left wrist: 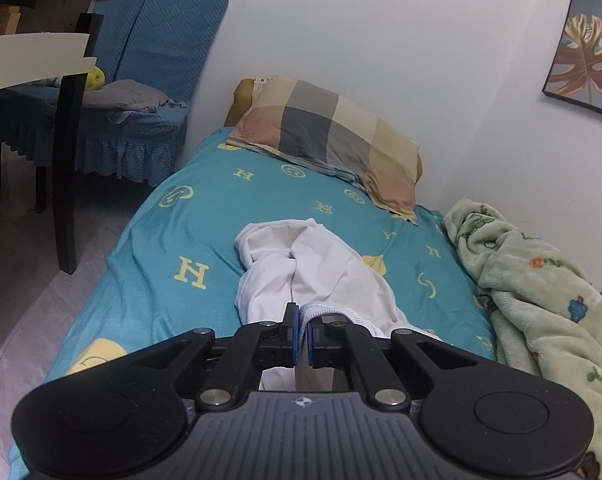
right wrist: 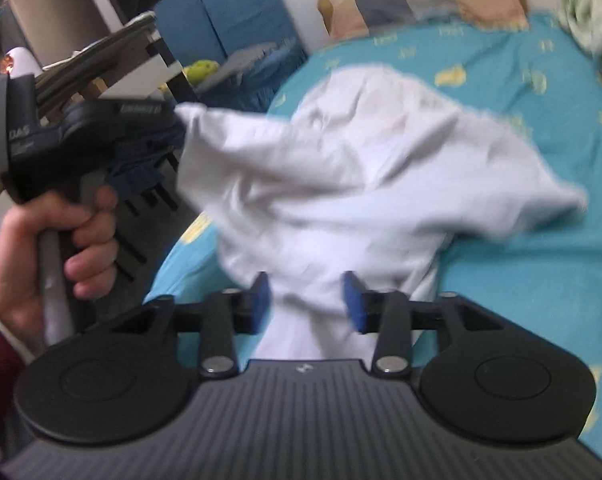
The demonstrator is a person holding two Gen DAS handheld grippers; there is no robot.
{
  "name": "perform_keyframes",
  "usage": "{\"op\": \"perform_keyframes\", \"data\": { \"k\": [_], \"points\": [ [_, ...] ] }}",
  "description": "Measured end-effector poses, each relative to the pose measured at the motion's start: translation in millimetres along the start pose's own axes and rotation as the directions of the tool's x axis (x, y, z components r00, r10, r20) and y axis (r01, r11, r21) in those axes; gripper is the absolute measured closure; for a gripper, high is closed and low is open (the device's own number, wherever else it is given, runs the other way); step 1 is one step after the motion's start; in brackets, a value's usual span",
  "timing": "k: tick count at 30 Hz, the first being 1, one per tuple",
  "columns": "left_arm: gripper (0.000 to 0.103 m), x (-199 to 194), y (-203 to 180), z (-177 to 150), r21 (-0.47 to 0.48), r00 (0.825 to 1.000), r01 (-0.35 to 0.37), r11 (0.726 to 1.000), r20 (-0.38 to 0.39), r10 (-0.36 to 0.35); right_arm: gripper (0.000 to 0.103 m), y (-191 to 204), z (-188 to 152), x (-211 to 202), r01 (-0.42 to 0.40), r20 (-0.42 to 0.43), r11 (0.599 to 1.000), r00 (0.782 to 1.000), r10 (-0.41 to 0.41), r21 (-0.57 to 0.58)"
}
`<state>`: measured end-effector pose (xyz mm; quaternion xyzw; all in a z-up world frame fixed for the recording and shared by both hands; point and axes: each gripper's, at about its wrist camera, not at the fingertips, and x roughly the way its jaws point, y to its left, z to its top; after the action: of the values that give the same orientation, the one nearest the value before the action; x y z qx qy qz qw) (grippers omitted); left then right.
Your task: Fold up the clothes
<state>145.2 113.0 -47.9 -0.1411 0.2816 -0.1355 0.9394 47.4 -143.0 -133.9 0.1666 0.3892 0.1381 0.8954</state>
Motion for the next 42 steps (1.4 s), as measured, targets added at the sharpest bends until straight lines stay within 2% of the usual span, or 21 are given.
{"op": "perform_keyframes", "data": {
  "k": [3,6,9,11,13,14,15,22,26,30,33,35,39,42],
  "points": [
    [0.1,0.6,1.1,-2.2,0.015,1.0,-0.018,1.0,0.006,0.018,0.046,16.1,-15.0,15.4,0.025,-0.041,1.0,0.999,-0.025,0.01],
    [0.1,1.4,4.8,-4.3,0.01,1.0,-0.02,1.0,0.003,0.02,0.046,31.5,-22.5,33.2,0.111,-0.024,0.994,0.993,-0.112,-0.025],
    [0.1,1.6,7.4,-5.0,0.017,1.0,-0.023,1.0,0.001,0.023,0.048,38.1,-30.0,47.2,0.221,-0.002,0.972,0.975,-0.222,-0.075],
    [0.1,4.5,11.1,-6.9,0.012,1.0,-0.026,1.0,-0.006,0.026,0.056,37.2,-34.2,48.8,0.258,0.003,0.964,0.966,-0.258,-0.069],
    [0.1,8.9,15.7,-9.0,0.003,0.999,-0.027,1.0,-0.019,0.027,0.084,37.8,-35.8,45.2,0.283,0.009,0.954,0.959,-0.283,-0.098],
    [0.1,11.5,17.6,-10.3,0.001,0.999,-0.03,1.0,-0.028,0.03,0.085,36.3,-34.6,40.6,0.289,0.016,0.952,0.957,-0.289,-0.105],
    [0.1,14.2,19.5,-11.6,-0.002,0.999,-0.033,0.999,-0.038,0.033,0.096,33.3,-31.7,34.9,0.283,0.021,0.953,0.959,-0.283,-0.105],
    [0.097,23.7,23.5,-21.7,-0.038,0.99,0.009,0.999,-0.141,-0.014,0.096,6.3,-0.7,-20.9,0.269,0.03,0.956,0.963,-0.268,-0.116],
    [0.085,24.9,20.0,-30.5,0.001,0.977,0.018,1.0,-0.212,-0.018,0.096,-23.1,13.3,-55.0,0.229,0.039,0.972,0.973,-0.227,-0.05],
    [0.073,21.6,14.3,-41.1,0.054,0.955,0.029,0.998,-0.296,-0.011,0.096,-54.2,14.4,-71.4,0.191,0.055,0.981,0.98,-0.193,0.026],
    [0.069,12.7,9.0,-50.6,0.108,0.94,0.011,0.994,-0.339,0.027,0.096,-71.9,8.7,-65.7,0.14,0.036,0.985,0.989,-0.144,0.098],
    [0.067,8.1,4.6,-55.5,0.154,0.928,-0.004,0.988,-0.367,0.061,0.096,-72.4,8.0,-58.9,0.122,0.014,0.988,0.992,-0.124,0.092],
    [0.064,2.3,-8.3,-66.4,0.303,0.911,-0.033,0.952,-0.382,0.153,0.094,-72.1,6.3,-46.8,0.105,-0.05,0.992,0.994,-0.101,0.077],
    [0.064,4.8,-14.3,-70.0,0.355,0.908,-0.04,0.934,-0.377,0.183,0.093,-77.2,3.7,-39.3,0.078,-0.108,0.992,0.992,-0.067,0.098]
  ]
}}
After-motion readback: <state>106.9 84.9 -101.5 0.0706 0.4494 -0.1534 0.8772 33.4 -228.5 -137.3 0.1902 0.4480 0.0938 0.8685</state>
